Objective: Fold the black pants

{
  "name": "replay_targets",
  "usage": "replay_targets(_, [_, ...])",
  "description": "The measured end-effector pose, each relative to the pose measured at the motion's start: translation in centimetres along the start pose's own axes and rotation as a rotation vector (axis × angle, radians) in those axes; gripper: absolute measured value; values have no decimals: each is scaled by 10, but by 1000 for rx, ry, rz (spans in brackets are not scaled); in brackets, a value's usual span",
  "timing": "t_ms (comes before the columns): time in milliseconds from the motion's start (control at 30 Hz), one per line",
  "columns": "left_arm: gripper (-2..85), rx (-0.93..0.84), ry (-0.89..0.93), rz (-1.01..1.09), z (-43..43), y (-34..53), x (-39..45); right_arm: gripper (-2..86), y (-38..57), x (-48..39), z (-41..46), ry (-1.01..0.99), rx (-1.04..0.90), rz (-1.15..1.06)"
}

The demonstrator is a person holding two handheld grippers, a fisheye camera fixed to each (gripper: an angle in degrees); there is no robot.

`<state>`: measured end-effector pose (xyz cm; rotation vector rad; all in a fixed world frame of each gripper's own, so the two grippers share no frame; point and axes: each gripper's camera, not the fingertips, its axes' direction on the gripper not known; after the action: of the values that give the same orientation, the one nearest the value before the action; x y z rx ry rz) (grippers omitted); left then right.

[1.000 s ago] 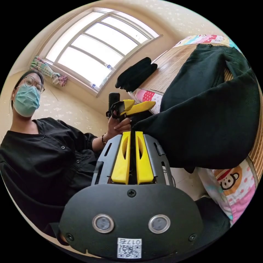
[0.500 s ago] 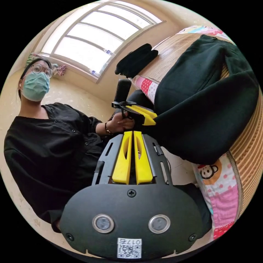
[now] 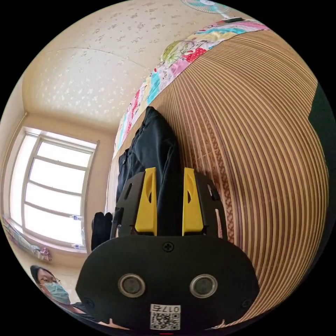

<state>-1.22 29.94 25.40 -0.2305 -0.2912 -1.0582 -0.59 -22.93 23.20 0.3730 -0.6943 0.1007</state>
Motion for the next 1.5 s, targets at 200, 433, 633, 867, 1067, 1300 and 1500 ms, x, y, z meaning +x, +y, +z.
replay_targets(200, [39,-5,42,-8,-7,-2,-4,50,-20,-36,46,128,67,41])
replay_targets(433, [37,-138,132,91,-1,-9,12,29,119,-299,123,722,301,-856])
replay_targets(633, [60,-196,61,139,-15,-9,27,31,172,-368,185,310,55,-870])
replay_targets(867, [113,102,-83,-50,-63,4,6,44,174,-341,233,106,-222,-808])
replay_targets(1067, [114,170,-204,-96,-46,4,10,66,234,-324,150,213,-164,-945])
replay_targets(1300, [95,183,-327,-100,3,2,18,64,351,-208,58,331,-170,-799])
replay_targets(1500, [-2,212,-162,-122,-20,20,20,62,367,-91,-26,-56,-184,-337])
